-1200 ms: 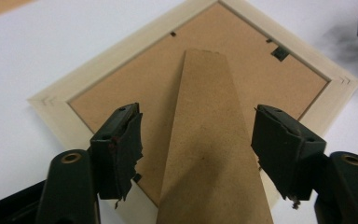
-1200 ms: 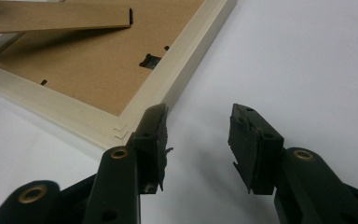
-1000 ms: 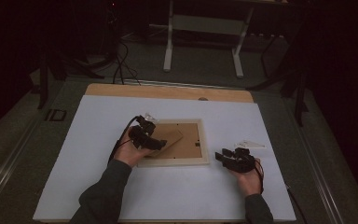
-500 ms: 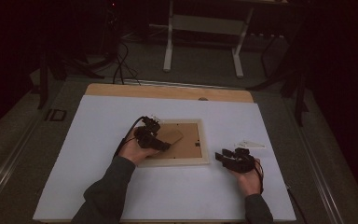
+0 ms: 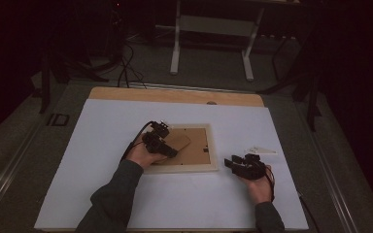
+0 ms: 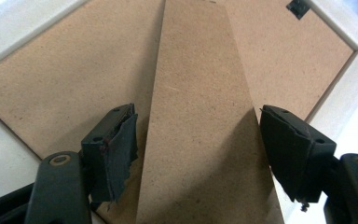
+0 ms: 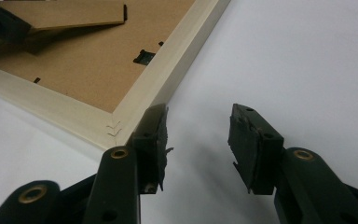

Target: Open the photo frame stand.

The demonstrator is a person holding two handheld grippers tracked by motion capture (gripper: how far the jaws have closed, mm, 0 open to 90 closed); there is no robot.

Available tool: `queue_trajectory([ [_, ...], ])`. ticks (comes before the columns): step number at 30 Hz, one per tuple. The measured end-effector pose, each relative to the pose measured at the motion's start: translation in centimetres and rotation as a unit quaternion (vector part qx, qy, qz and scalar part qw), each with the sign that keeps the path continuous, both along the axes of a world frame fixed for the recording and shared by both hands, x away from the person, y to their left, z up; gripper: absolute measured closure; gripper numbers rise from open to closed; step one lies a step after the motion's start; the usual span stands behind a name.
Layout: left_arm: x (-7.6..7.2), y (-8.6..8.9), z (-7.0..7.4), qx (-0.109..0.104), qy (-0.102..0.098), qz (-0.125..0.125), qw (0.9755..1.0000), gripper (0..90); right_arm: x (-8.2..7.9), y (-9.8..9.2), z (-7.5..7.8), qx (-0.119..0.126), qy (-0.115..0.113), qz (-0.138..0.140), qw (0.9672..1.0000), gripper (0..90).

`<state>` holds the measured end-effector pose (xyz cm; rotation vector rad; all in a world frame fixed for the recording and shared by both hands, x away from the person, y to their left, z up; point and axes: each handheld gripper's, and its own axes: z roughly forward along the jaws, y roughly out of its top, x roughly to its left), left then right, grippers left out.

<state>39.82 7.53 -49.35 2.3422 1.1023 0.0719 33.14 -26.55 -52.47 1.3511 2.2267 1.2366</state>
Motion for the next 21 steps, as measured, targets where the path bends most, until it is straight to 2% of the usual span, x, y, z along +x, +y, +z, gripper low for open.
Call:
queue_trajectory([
  [3, -0.05, -0.24, -0.10, 0.011, 0.000, -0.008, 0.9999, 31.0, 0.01, 0.04, -0.04, -0.001, 0.001, 0.001, 1.0000, 56.2],
  [6, -0.04, -0.26, -0.19, 0.007, 0.006, -0.015, 0.9998, 36.3, 0.01, 0.07, -0.08, -0.001, 0.001, 0.001, 1.0000, 56.2],
  [14, -0.06, -0.36, -0.18, 0.013, 0.005, -0.020, 0.9997, 37.8, 0.03, -0.02, -0.09, 0.000, 0.001, 0.000, 1.0000, 56.2],
  [18, -0.25, -0.55, -0.06, 0.021, -0.006, -0.023, 0.9995, 37.9, 0.01, -0.01, -0.09, 0.000, 0.002, 0.000, 1.0000, 56.2],
  [21, -0.57, -0.77, 0.02, 0.034, -0.026, -0.028, 0.9987, 38.0, -0.02, 0.00, -0.10, 0.000, 0.002, 0.000, 1.0000, 56.2],
])
